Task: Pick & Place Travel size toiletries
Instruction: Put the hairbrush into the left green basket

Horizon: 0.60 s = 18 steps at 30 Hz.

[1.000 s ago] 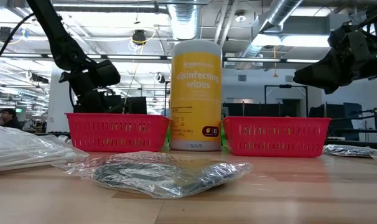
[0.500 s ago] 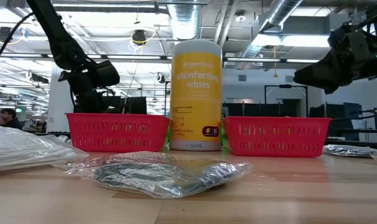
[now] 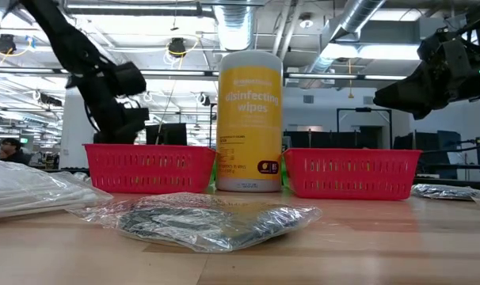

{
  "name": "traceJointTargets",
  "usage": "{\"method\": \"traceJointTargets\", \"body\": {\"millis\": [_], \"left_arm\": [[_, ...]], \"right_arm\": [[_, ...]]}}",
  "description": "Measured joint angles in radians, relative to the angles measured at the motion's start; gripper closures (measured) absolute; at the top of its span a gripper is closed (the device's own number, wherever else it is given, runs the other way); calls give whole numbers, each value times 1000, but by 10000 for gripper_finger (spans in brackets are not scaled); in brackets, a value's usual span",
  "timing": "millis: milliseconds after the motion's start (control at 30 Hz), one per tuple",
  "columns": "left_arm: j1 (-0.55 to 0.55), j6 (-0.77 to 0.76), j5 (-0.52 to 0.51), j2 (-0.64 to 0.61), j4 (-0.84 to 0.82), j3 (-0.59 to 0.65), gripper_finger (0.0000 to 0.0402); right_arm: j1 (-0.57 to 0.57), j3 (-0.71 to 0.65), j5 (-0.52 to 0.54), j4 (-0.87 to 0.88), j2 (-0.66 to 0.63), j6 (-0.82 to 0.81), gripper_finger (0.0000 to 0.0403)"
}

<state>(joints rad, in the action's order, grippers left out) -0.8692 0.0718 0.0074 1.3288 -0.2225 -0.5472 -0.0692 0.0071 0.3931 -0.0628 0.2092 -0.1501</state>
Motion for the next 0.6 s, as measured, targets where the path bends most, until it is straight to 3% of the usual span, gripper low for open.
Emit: {"method": "traceJointTargets", "body": {"millis": [333,600], "left_arm": [[140,-100,27,-242,-58,1,401],[349,-188,7,-268,35,0,401]], "right_arm": [[0,0,0,0,0,0,294],[0,0,0,0,0,0,294]]}}
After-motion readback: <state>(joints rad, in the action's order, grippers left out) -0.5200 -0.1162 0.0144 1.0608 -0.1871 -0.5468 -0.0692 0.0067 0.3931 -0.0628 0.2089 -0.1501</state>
